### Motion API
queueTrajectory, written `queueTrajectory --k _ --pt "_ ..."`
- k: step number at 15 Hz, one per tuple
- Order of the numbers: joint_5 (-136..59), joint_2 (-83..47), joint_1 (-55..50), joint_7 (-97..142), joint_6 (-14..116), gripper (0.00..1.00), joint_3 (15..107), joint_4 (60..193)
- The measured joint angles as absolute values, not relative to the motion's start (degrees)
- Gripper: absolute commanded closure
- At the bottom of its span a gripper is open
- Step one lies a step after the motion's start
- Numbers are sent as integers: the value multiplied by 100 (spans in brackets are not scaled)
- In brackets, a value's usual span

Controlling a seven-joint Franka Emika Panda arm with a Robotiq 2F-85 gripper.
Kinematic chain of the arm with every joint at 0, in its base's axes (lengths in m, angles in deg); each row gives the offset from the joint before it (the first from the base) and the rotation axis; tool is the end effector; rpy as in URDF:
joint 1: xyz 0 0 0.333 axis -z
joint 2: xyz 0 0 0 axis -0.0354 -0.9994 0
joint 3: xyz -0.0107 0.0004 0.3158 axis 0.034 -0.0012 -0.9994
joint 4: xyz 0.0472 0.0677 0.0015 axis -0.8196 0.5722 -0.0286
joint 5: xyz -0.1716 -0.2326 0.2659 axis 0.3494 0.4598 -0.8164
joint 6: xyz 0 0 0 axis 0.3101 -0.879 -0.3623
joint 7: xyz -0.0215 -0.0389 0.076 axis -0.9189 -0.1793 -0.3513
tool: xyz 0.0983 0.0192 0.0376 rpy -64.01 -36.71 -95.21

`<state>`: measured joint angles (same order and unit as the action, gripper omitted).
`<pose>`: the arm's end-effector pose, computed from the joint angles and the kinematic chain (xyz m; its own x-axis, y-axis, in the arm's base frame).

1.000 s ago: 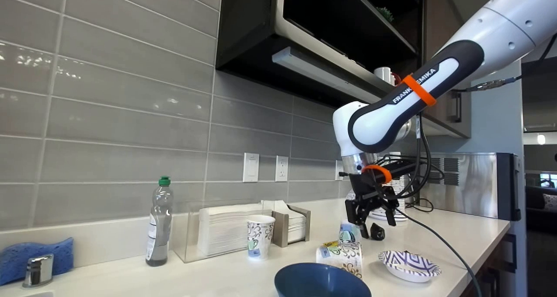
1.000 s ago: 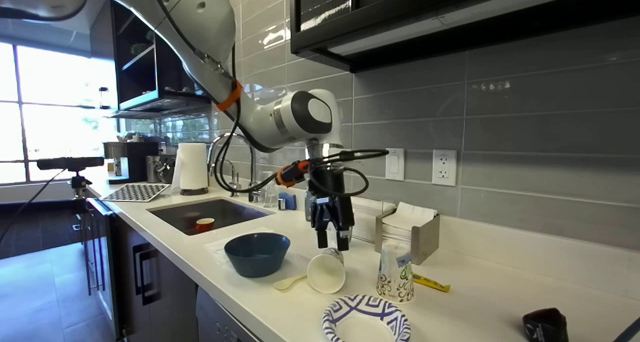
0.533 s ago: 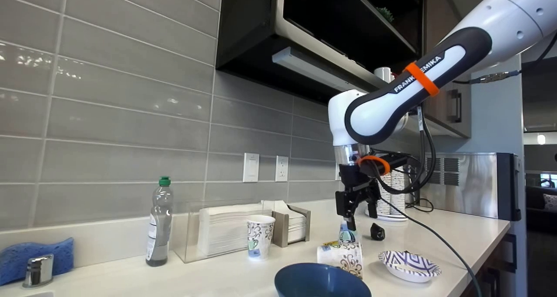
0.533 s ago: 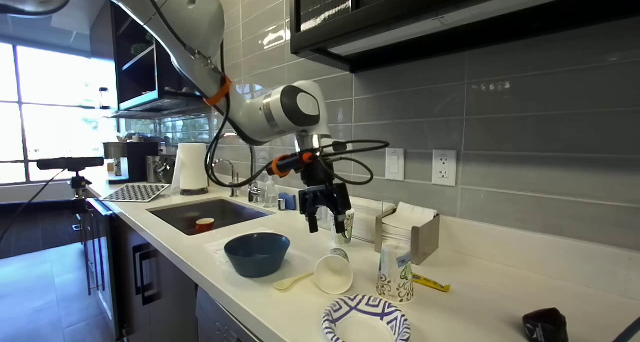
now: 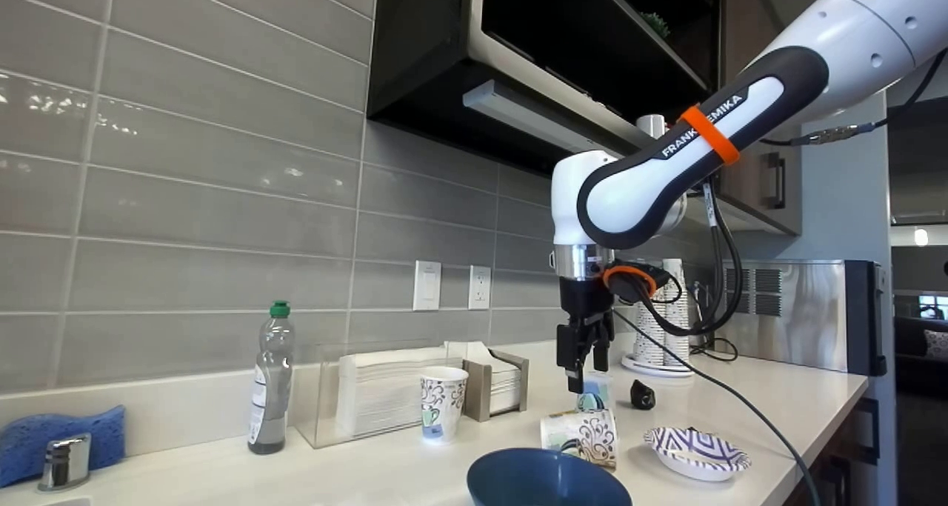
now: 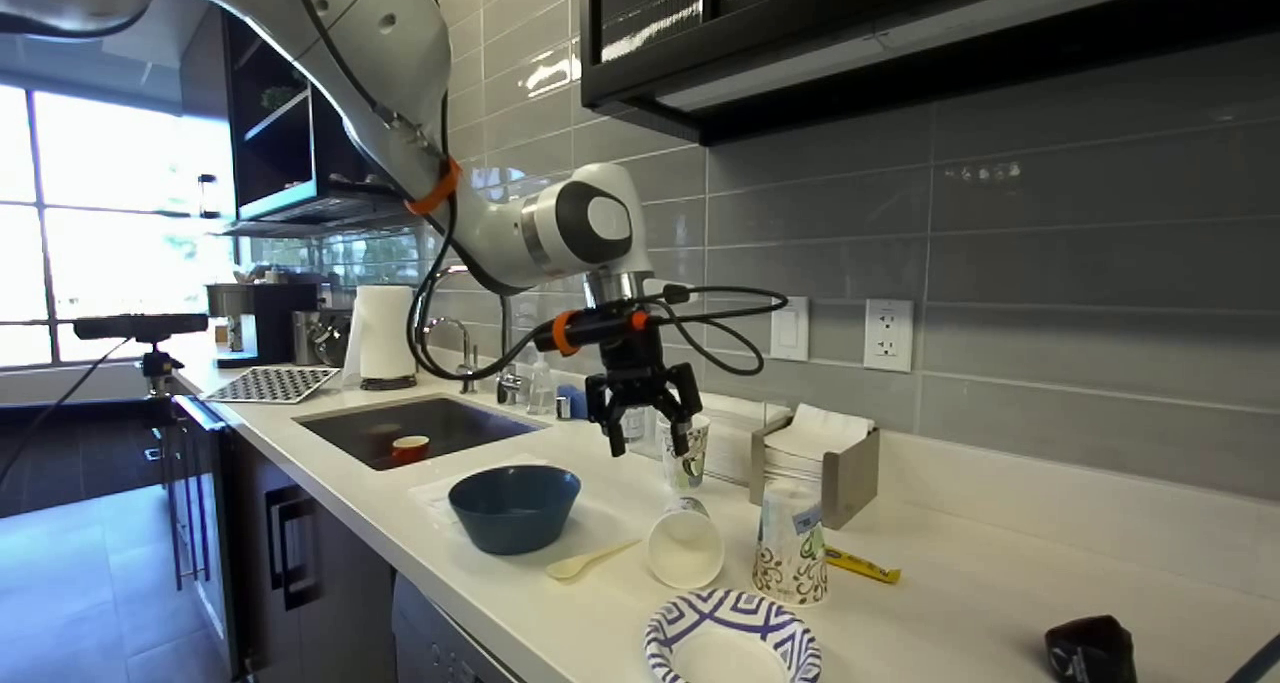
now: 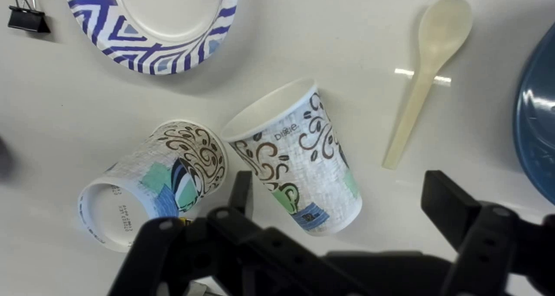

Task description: Move the paper cup on the right slightly to the left and then turn the paper cup in the middle over

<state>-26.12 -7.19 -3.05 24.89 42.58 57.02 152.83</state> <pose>0.5683 0.0017 0.3917 0.9909 0.1318 0.0273 0.1226 -0.9674 0.2218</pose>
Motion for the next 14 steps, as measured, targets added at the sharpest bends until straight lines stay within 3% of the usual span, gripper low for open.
queueTrajectory --k 5,14 --pt "-2639 -728 -303 2577 4258 0 5703 15283" --pt "-3189 -1415 -247 4902 4153 0 5703 14872"
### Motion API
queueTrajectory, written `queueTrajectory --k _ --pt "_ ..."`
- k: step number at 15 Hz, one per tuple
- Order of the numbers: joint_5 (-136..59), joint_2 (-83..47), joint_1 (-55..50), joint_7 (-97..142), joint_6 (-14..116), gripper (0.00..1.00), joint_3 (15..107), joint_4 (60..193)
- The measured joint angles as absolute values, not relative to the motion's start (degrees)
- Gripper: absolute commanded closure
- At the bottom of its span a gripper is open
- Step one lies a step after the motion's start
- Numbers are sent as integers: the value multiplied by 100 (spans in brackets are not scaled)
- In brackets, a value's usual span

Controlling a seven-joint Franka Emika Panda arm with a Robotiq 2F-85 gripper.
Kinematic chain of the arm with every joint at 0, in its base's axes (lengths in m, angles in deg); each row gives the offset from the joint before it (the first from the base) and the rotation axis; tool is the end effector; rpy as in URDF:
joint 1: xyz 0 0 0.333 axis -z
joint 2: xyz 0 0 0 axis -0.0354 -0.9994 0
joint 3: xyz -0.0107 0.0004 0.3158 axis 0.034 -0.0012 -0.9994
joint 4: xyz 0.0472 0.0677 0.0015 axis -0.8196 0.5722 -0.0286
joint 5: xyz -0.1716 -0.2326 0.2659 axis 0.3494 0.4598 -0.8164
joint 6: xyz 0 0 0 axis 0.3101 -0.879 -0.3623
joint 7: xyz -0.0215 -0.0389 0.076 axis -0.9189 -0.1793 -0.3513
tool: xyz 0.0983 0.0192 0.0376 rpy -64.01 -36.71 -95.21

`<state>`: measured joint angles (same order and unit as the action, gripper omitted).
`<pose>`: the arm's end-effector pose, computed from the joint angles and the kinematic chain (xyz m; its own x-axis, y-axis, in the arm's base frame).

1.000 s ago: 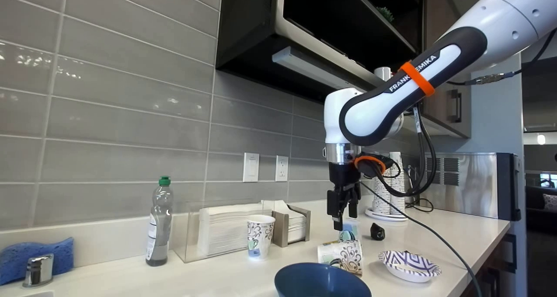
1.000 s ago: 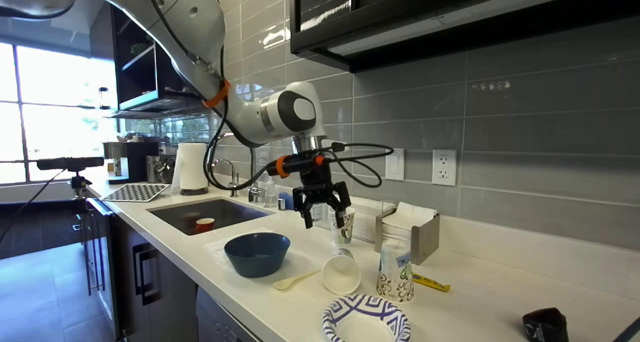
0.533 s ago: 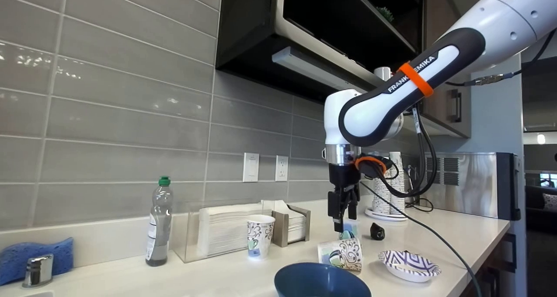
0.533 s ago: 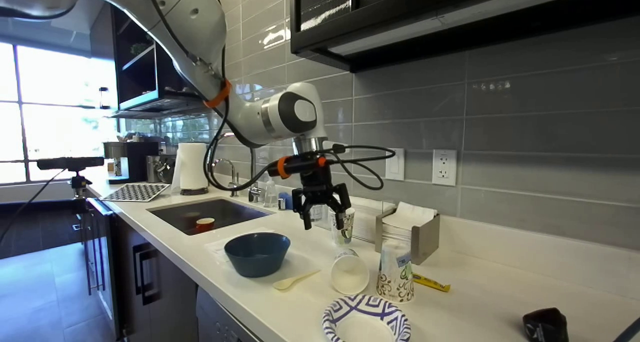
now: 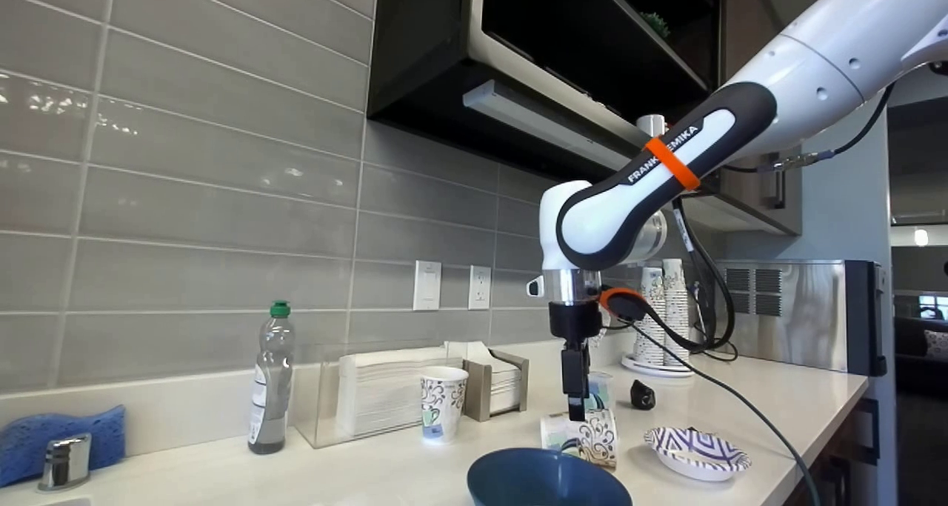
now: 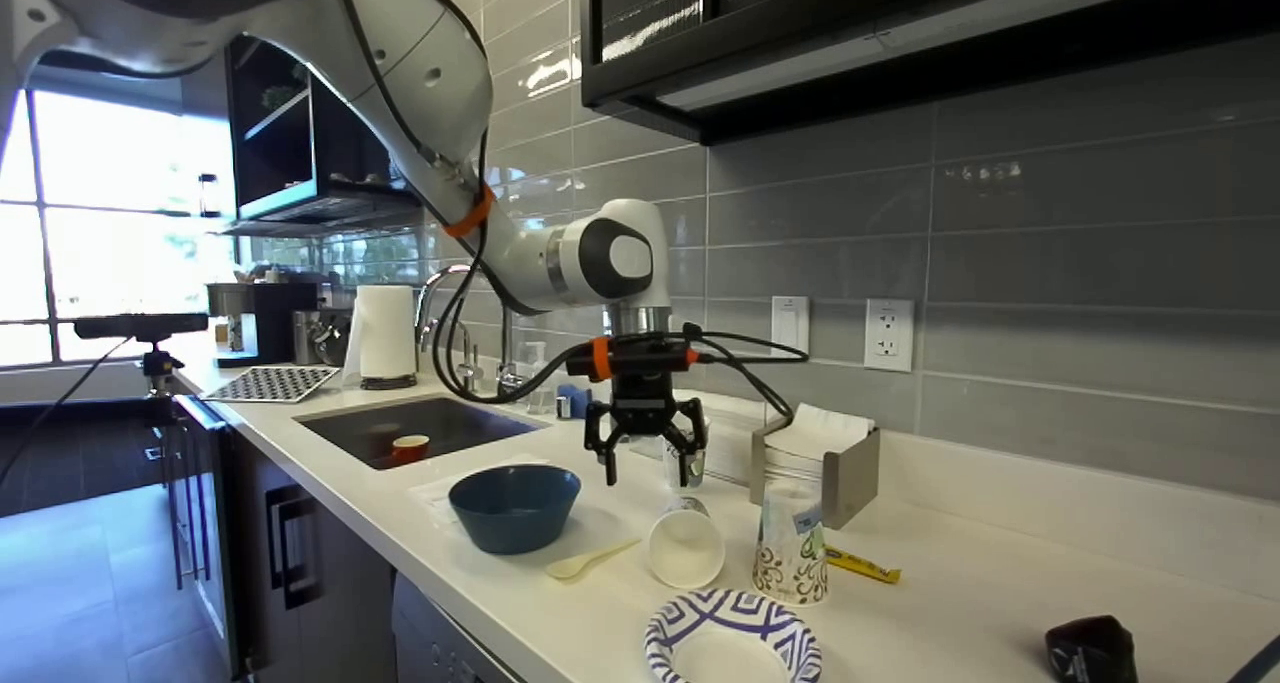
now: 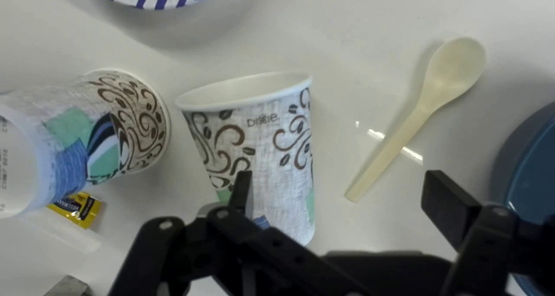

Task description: Move the paper cup on the right slightly to the left and then turn the paper cup in the middle over

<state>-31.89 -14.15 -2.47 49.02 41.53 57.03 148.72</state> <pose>0.5893 -0.0009 0.3514 0.8840 0.4593 -0.0870 0.4668 -0.8772 0.1122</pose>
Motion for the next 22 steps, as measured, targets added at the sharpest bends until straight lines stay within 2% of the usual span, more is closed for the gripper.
queueTrajectory --k 22 --pt "-3199 -2911 37 6107 3908 0 5567 13280"
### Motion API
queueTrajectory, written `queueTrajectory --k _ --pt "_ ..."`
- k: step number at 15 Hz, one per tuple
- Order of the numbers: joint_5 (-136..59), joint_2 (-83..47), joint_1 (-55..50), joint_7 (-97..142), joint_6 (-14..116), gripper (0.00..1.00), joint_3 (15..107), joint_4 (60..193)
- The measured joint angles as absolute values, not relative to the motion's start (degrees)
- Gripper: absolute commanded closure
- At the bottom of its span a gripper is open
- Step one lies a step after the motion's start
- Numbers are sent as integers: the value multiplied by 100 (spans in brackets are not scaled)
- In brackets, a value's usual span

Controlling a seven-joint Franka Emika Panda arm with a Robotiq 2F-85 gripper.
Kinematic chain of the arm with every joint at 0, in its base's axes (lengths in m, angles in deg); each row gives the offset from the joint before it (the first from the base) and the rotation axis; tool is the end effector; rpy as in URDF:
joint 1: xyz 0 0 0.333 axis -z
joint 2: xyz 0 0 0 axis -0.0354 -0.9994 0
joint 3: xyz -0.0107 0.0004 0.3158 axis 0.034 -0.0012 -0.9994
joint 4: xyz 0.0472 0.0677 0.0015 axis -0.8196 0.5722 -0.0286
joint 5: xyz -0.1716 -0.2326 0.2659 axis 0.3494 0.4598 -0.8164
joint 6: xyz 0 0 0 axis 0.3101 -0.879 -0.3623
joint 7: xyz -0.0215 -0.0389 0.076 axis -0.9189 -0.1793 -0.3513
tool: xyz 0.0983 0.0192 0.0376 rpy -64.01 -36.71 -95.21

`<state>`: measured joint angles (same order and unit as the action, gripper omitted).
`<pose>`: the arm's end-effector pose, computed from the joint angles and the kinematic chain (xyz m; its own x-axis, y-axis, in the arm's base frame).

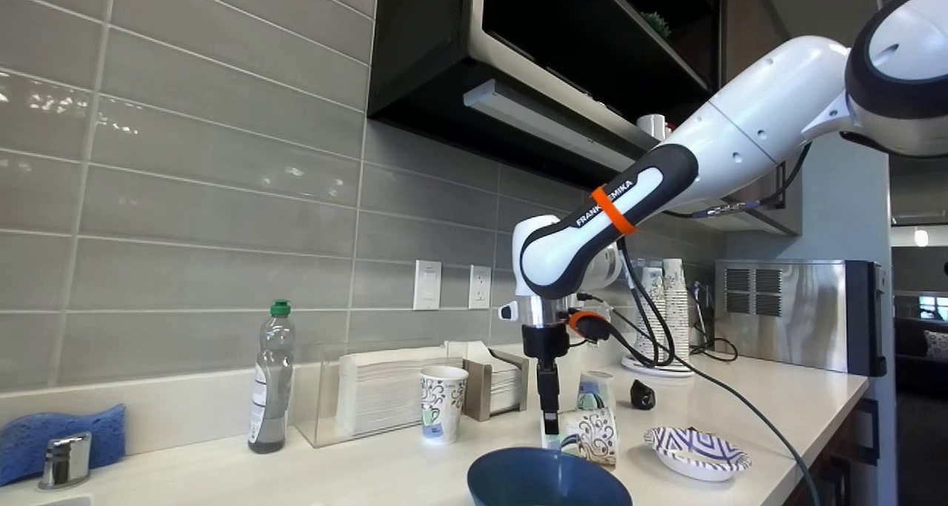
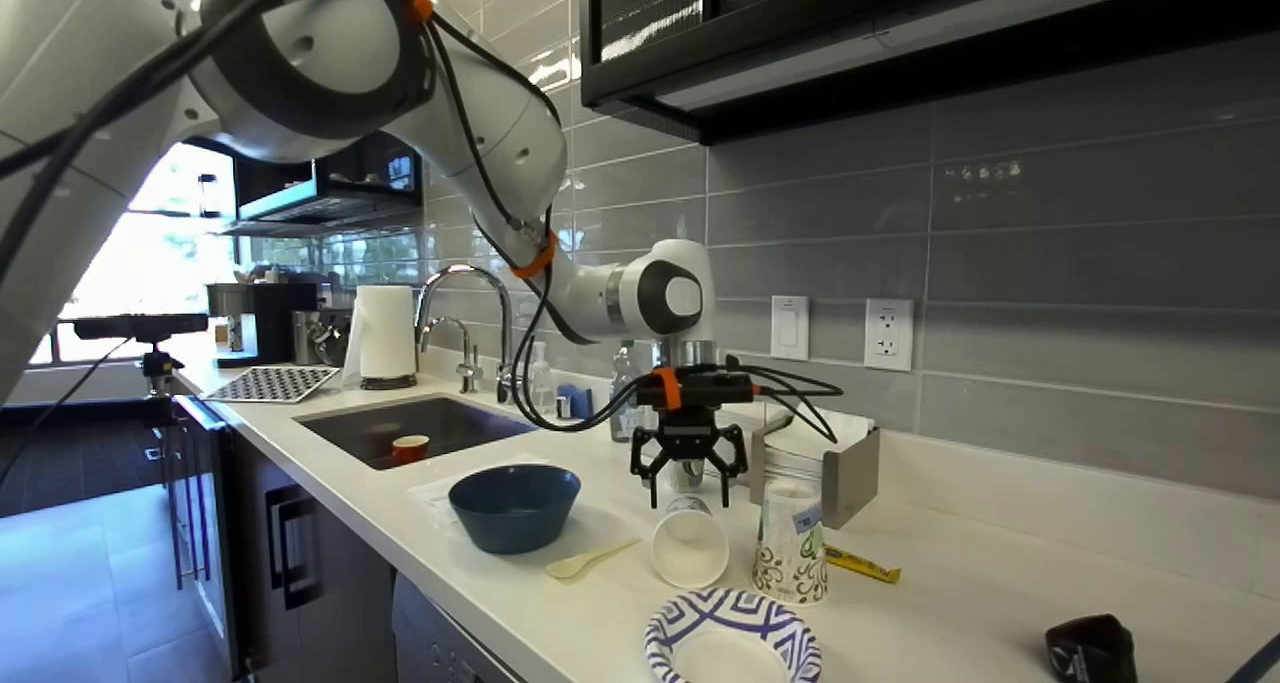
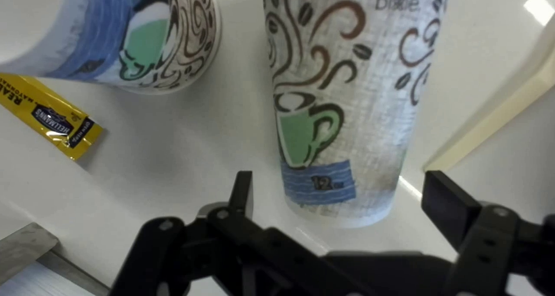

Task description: Move the paper cup on the right slightly to the left and then turn the paper cup in the middle over

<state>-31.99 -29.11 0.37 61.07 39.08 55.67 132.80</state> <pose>0.6591 -0.0197 0.3074 0.7860 0.6059 -0.1229 0.6158 -0.7849 0.0691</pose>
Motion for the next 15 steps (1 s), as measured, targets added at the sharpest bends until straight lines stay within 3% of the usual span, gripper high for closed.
queueTrajectory --k 8,11,13,15 --pt "-3276 -3293 123 6120 3439 4 5539 12762" --pt "-3332 -3419 153 6142 3289 15 5497 12599" --pt "-3360 -3502 160 6155 3209 40 5486 12499" --pt "-3373 -3571 160 6159 3121 47 5484 12406"
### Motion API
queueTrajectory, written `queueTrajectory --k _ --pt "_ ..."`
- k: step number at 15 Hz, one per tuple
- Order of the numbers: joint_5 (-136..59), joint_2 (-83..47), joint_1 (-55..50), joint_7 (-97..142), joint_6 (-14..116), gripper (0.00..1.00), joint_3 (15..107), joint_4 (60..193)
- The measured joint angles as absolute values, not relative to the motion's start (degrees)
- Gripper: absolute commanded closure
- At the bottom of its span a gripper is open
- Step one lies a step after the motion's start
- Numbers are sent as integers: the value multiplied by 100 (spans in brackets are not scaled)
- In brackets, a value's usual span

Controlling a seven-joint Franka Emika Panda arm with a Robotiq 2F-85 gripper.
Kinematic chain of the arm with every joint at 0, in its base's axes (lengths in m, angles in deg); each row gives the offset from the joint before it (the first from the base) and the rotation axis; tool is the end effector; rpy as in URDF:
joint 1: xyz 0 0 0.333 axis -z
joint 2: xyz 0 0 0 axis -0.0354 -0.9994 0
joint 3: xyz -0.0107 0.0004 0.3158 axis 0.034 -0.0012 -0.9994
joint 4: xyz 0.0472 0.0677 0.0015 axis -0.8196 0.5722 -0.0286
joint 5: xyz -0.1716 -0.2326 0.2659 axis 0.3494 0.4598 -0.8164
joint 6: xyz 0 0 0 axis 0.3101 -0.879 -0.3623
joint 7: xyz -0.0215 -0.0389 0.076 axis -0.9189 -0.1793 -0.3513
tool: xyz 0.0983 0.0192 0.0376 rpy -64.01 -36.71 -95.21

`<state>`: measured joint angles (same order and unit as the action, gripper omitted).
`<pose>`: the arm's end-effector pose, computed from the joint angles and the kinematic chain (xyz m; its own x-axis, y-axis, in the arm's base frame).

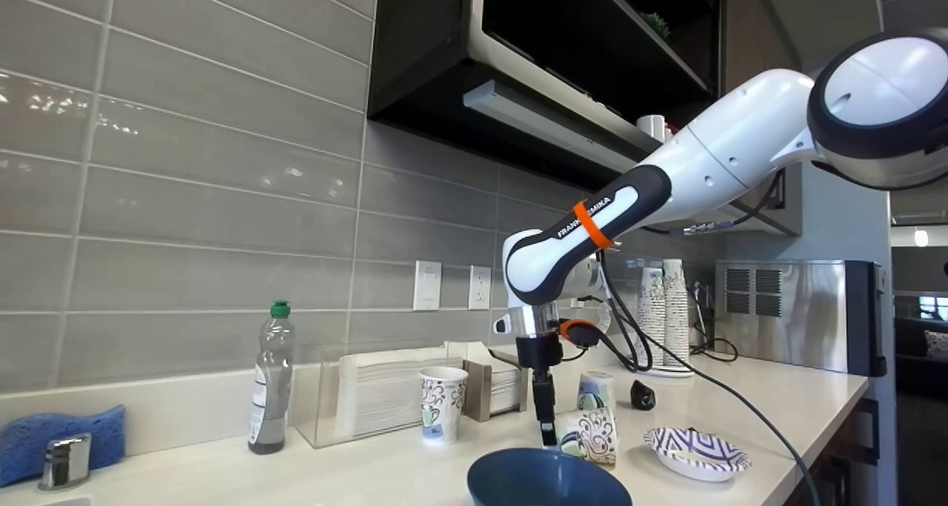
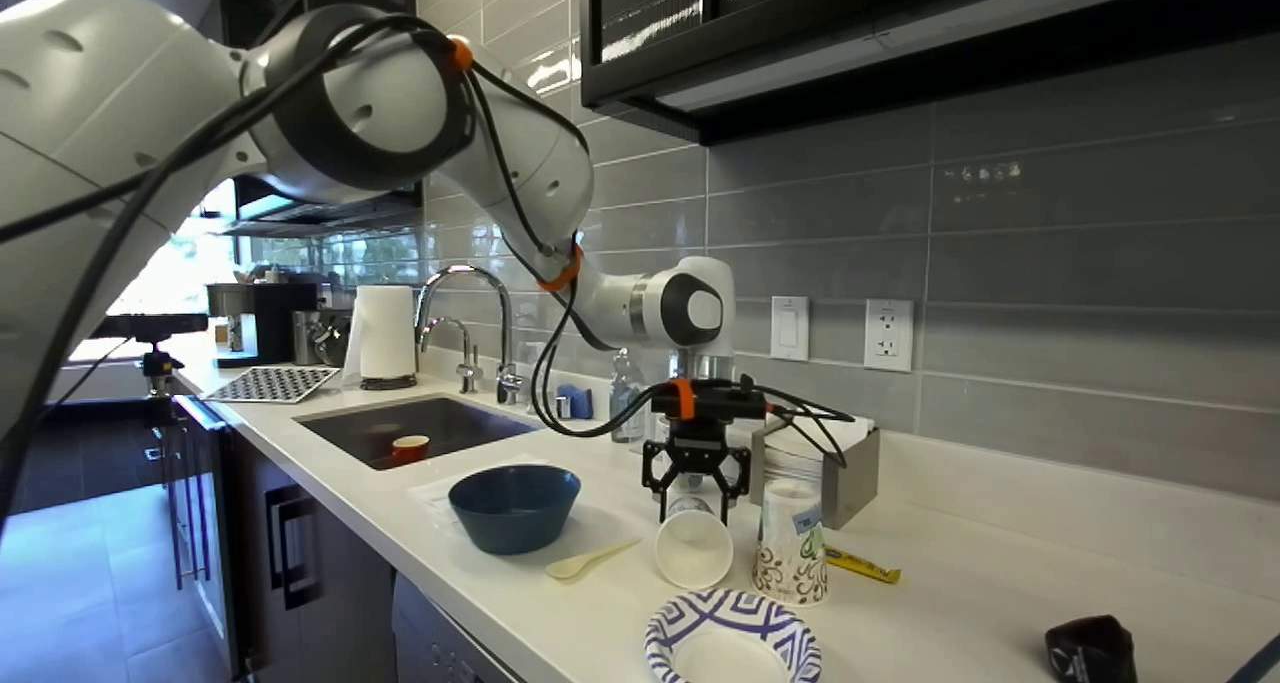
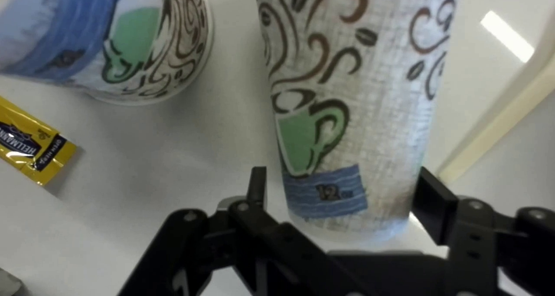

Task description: Move the paper cup on the right slightly to the left and then turn the paper cup in the middle over

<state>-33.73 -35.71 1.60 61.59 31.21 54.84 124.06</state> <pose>0.6794 -0.0279 0.2868 0.7915 0.5825 -0.1852 0.5909 -0.8067 -0.0122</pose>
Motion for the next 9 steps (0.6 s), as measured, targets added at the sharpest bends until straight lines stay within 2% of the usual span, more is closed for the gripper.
queueTrajectory --k 1,2,9 --pt "-3374 -3603 160 6160 3085 55 5484 12366" --pt "-3375 -3625 161 6160 3059 59 5484 12333" --pt "-3436 -3618 163 6160 3026 59 5462 12236"
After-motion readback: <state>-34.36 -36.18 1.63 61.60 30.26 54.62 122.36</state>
